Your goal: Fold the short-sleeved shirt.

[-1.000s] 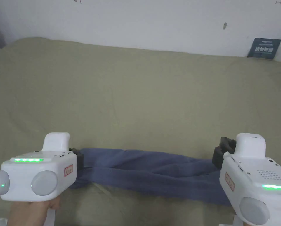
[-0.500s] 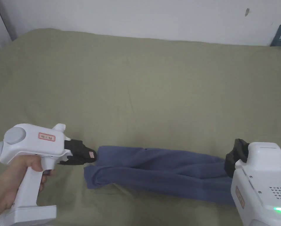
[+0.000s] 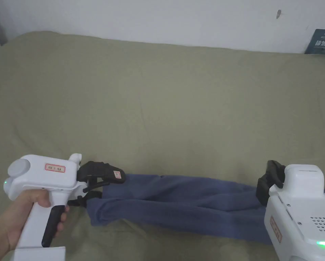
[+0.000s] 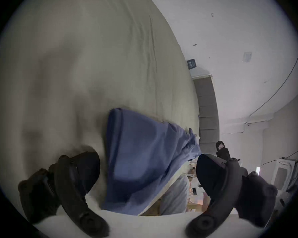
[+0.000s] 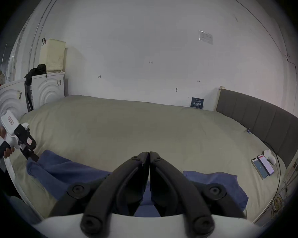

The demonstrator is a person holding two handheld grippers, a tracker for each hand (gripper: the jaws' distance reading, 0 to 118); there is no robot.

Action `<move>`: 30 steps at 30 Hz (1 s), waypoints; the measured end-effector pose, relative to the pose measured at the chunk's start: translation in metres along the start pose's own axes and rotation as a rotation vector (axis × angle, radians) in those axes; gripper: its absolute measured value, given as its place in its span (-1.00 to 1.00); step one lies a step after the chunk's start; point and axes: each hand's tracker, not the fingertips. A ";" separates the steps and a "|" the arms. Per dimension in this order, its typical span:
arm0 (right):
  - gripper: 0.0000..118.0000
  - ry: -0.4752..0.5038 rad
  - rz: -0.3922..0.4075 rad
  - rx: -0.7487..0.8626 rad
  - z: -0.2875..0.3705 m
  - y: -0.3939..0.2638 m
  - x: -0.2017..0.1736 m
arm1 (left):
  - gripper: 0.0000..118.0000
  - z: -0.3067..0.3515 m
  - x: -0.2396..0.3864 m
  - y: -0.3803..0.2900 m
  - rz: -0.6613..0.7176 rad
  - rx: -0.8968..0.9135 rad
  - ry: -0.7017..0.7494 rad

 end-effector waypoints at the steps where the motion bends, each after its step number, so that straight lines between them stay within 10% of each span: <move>1: -0.87 -0.003 -0.002 0.002 0.000 0.001 0.002 | 0.95 -0.007 0.003 -0.001 0.005 -0.004 -0.016; 7: -0.87 -0.024 -0.002 0.017 0.002 0.008 0.016 | 0.66 -0.028 0.016 -0.002 -0.009 -0.021 0.044; 9: -0.87 -0.029 -0.021 0.014 0.003 0.011 0.019 | -0.88 -0.030 0.000 0.010 0.006 0.012 0.157; 30: -0.87 0.017 -0.042 0.042 0.033 0.030 0.020 | -0.88 0.095 0.068 -0.032 -0.050 0.243 0.260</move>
